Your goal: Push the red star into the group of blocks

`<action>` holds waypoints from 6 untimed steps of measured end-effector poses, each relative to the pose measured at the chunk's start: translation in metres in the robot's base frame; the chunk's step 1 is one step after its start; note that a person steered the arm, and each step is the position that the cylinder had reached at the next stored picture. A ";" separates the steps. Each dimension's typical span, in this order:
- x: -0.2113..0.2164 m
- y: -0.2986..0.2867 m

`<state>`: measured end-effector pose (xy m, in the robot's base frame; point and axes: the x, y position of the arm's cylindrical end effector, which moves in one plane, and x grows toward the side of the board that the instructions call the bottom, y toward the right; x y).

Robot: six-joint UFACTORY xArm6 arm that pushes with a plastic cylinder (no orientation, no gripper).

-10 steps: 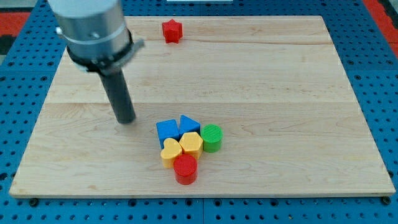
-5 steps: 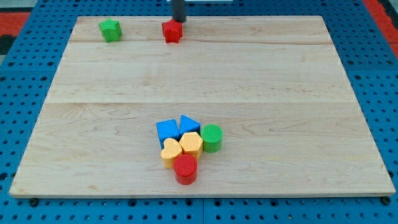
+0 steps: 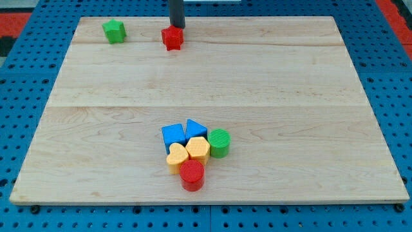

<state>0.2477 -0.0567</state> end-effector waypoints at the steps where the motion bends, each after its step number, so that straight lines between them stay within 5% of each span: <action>1: 0.037 0.000; 2: 0.057 -0.007; 3: 0.016 -0.041; 4: 0.027 -0.065; 6: 0.097 -0.050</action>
<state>0.3449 -0.1072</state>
